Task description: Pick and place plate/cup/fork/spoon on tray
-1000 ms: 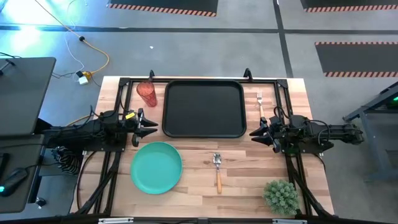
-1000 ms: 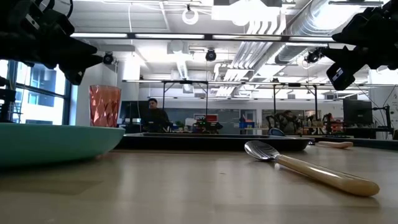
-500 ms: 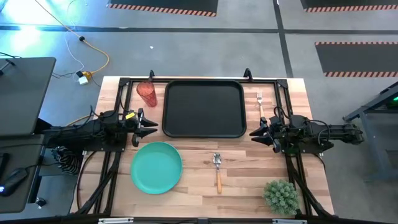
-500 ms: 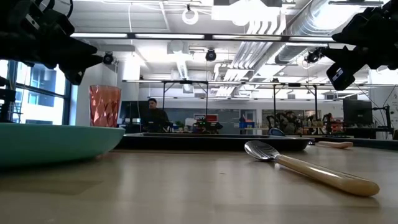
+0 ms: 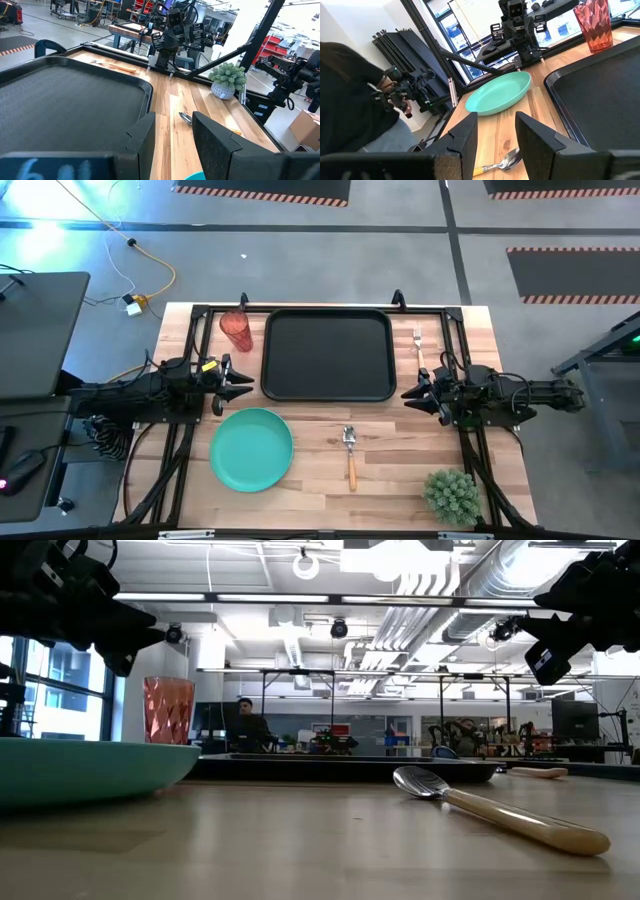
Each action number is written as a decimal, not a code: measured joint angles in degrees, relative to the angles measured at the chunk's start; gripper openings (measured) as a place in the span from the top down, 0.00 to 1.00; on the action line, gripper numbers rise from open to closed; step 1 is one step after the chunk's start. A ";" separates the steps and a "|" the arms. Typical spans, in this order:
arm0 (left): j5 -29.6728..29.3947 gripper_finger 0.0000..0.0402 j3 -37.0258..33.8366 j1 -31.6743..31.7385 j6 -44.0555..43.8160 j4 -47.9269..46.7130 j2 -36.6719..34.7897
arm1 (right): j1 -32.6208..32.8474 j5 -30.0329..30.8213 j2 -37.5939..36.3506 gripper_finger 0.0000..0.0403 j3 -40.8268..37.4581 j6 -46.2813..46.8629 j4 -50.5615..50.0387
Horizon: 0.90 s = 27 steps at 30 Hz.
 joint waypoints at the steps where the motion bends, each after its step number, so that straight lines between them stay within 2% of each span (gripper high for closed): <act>1: 0.00 0.71 0.01 0.00 -0.02 0.00 0.00 | 0.00 -0.01 0.01 0.69 -0.01 -0.01 0.00; 8: -0.70 0.71 0.01 -0.01 -1.88 0.11 0.00 | 0.00 0.01 0.00 0.69 0.00 0.00 0.00; 13: -3.67 0.71 0.01 -0.01 -8.73 0.09 0.00 | 0.00 0.01 0.02 0.69 0.00 0.01 -0.01; 20: -11.08 0.71 0.00 -0.01 -19.04 0.21 0.01 | 0.00 0.16 0.00 0.69 -0.02 -3.10 -0.01; 27: -17.32 0.71 0.00 -0.01 -29.07 0.44 -0.01 | 0.00 0.16 0.00 0.69 -0.02 -0.05 0.00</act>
